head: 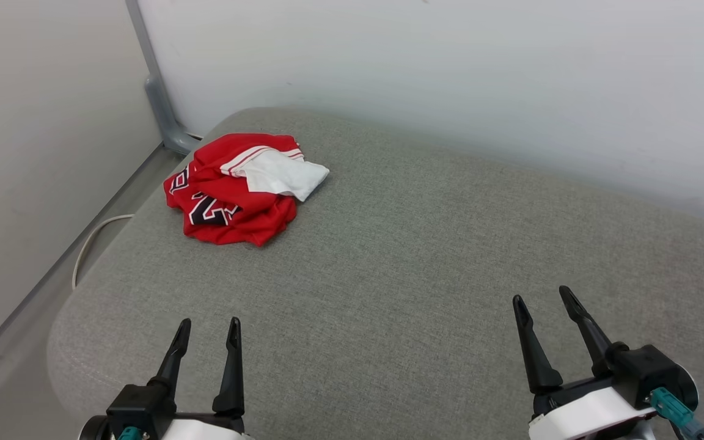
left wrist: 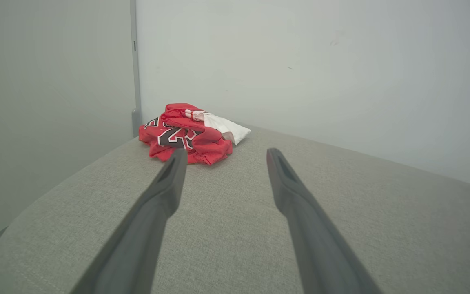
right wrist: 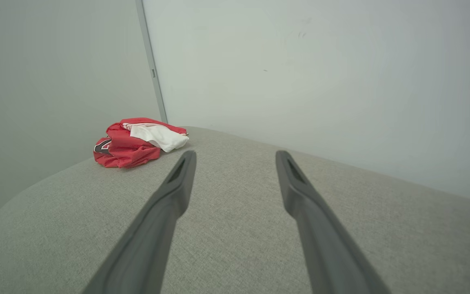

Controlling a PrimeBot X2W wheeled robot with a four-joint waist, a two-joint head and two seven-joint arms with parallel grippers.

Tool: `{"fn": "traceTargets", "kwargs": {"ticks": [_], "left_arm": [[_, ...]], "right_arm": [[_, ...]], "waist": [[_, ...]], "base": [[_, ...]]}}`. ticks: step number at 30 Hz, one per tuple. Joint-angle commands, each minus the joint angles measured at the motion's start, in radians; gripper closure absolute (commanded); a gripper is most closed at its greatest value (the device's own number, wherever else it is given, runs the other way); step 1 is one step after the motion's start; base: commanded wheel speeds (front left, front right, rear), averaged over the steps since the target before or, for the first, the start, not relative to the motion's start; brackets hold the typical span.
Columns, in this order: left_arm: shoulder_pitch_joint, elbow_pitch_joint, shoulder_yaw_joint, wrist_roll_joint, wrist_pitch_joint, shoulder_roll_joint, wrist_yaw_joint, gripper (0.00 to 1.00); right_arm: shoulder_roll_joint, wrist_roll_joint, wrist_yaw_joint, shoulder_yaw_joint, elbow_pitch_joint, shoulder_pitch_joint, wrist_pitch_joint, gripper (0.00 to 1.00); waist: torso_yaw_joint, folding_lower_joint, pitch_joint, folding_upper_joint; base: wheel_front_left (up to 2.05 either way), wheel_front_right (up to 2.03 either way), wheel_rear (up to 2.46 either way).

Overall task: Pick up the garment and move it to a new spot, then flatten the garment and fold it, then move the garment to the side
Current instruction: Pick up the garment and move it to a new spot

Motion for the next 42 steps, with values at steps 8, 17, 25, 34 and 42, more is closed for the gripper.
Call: {"fn": "traceTargets", "kwargs": {"ticks": [8, 17, 25, 34, 42], "left_arm": [[-0.001, -0.041, 0.011, 0.01, -0.003, -0.001, 0.029, 0.0], [-0.131, 0.001, 0.096, -0.012, -0.003, -0.001, -0.032, 0.0], [-0.41, 0.212, 0.181, -0.058, 0.006, 0.131, -0.078, 0.0], [-0.728, 0.454, 0.135, -0.109, 0.234, 0.406, -0.087, 0.0], [-0.859, 0.564, -0.046, -0.23, 0.429, 0.574, -0.086, 0.0]], "right_arm": [[0.0, -0.006, -0.001, 0.011, -0.013, -0.018, -0.002, 0.0], [0.0, -0.082, -0.001, 0.011, -0.057, -0.083, -0.002, 0.0], [0.0, -0.153, -0.001, 0.01, -0.112, -0.159, -0.002, 0.0], [-0.01, -0.177, -0.001, -0.001, -0.151, -0.208, -0.002, 0.0], [-0.009, -0.171, -0.001, 0.001, -0.161, -0.224, -0.002, 0.0]], "waist": [[-0.011, 0.0001, 0.034, 0.0], [-0.08, 0.0001, 0.198, 0.0], [-0.153, 0.0001, 0.383, 0.0], [-0.222, 0.0001, 0.52, 0.0], [-0.264, 0.0001, 0.579, 0.0]], "base": [[0.0, 0.0, 0.0], [0.0, 0.0, 0.0], [0.0, 0.0, 0.0], [0.0, 0.0, 0.0], [0.0, 0.0, 0.0]]}}
